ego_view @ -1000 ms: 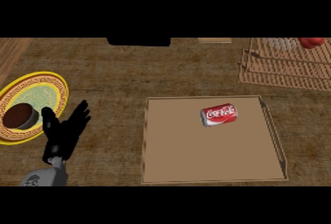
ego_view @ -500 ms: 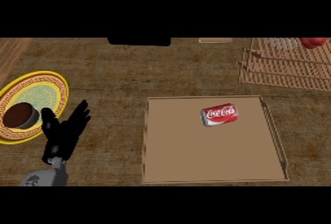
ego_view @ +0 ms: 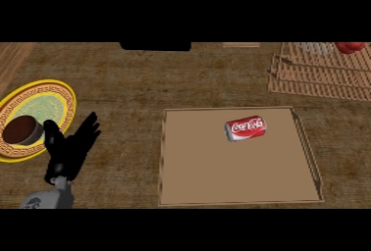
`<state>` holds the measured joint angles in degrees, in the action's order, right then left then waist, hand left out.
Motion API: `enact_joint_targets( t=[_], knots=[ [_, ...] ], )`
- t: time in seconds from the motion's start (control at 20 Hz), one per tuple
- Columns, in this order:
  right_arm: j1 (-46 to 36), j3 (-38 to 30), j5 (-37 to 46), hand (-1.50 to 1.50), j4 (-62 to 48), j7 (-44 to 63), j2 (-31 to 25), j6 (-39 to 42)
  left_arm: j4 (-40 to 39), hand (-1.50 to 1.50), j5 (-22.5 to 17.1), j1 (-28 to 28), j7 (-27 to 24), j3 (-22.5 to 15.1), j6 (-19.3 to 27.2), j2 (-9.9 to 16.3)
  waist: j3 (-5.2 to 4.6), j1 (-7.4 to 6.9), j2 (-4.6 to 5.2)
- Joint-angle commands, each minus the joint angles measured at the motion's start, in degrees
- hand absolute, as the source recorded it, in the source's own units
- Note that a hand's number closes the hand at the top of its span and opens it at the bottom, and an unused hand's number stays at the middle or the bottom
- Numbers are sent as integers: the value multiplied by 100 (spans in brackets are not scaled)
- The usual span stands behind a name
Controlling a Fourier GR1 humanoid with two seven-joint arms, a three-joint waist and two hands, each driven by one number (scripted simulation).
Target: Pick the bell pepper from the tray and place it in the tiered shelf
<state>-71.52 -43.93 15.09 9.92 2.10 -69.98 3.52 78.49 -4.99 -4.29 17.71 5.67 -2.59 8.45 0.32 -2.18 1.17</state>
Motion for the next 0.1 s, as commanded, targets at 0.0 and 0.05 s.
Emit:
enact_joint_targets(
  t=[0.0, 0.05],
  knots=[
    [359, -138, -139, -150, -69, -129, -321, 459, 75, 0, 2, 27, 37, -6, 9, 0, 1, -12, 1],
    [480, -255, -254, -150, -142, -186, -408, 669, 65, 0, 9, 104, 56, -37, 35, -60, 5, 10, -4]
  ],
)
